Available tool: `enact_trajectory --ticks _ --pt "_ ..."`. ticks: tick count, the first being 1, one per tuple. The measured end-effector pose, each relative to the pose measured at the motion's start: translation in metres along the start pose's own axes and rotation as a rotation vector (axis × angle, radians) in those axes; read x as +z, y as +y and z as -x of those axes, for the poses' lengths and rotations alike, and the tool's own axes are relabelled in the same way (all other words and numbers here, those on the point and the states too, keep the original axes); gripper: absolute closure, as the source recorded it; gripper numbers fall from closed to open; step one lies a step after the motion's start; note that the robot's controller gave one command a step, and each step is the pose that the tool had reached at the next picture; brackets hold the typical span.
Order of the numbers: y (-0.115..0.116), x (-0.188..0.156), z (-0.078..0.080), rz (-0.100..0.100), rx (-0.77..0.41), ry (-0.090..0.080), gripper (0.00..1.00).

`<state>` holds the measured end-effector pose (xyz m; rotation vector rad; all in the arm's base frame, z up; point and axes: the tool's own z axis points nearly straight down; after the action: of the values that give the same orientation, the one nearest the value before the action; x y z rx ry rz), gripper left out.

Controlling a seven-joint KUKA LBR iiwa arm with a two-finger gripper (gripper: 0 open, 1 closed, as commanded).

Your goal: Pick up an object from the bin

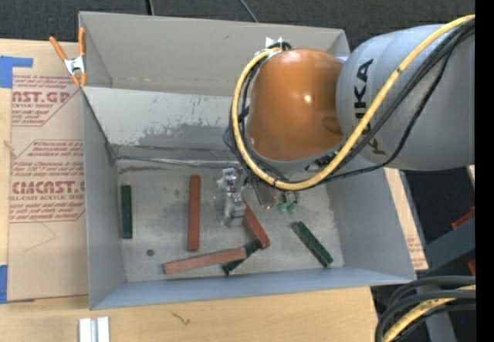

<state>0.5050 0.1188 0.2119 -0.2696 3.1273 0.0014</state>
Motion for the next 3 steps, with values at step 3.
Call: enact_trajectory --ticks 3 --pt "-0.019 0.044 -0.006 0.001 -0.019 -0.007 0.00"
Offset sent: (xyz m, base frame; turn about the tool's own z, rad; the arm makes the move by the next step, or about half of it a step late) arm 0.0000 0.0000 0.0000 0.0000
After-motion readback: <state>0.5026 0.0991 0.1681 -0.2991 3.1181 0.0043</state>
